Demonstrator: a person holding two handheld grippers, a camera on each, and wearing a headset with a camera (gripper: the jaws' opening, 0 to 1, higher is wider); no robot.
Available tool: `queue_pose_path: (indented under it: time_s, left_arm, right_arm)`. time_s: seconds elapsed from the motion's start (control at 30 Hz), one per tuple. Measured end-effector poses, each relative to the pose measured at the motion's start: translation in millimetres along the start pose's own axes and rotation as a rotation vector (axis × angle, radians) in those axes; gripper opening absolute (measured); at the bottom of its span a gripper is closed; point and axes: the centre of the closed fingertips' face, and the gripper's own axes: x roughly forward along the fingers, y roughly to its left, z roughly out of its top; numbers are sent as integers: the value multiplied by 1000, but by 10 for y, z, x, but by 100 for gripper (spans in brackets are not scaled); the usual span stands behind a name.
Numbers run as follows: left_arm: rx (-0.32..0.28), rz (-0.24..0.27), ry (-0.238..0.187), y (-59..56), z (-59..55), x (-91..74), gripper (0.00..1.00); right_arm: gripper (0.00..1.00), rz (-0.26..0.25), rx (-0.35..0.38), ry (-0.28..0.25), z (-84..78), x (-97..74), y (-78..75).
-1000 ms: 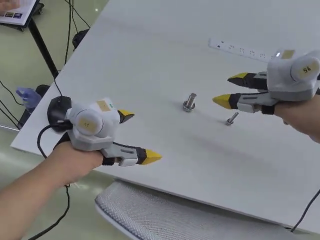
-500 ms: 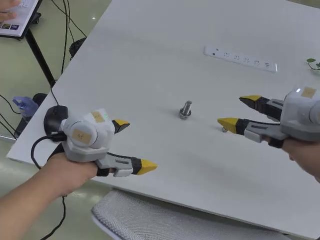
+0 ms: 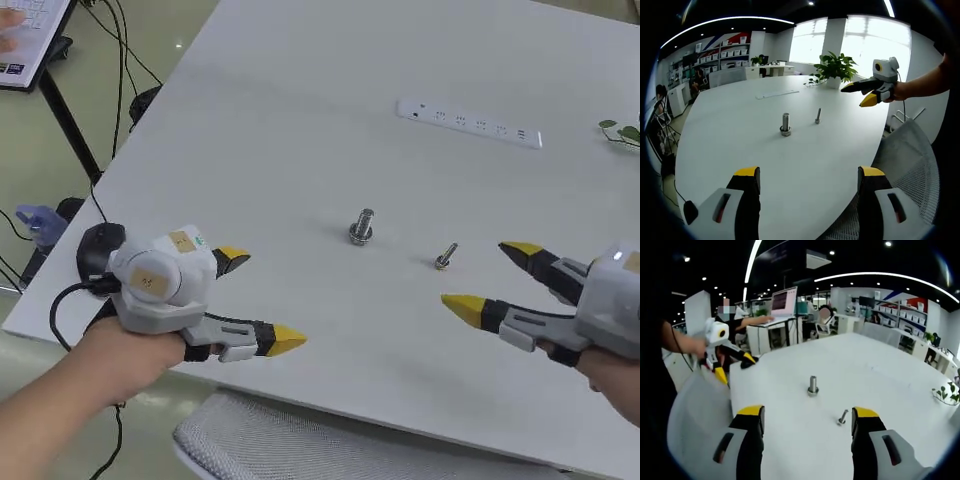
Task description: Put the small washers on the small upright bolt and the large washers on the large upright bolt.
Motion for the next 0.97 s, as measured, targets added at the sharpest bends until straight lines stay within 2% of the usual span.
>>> queue_pose_path:
  time_s: [0.37, 0.57, 0.7, 0.8, 0.97]
  left_arm:
    - [-1, -2, 4, -28, -6, -9, 80]
    - [-3, -8, 1, -35, 2, -17, 80]
    - [-5, -8, 0, -38, 6, -16, 80]
    - [-4, -9, 3, -42, 4, -10, 80]
    - [-4, -9, 2, -52, 12, -3, 80]
  right_arm:
    - [76, -14, 55, 42, -437, -101, 90]
    - [80, -21, 106, 22, -487, -138, 105]
    - [82, -20, 112, 12, -511, -155, 127]
    - [82, -23, 123, 26, -577, -165, 109]
    - [84, -29, 128, 5, -544, -224, 77]
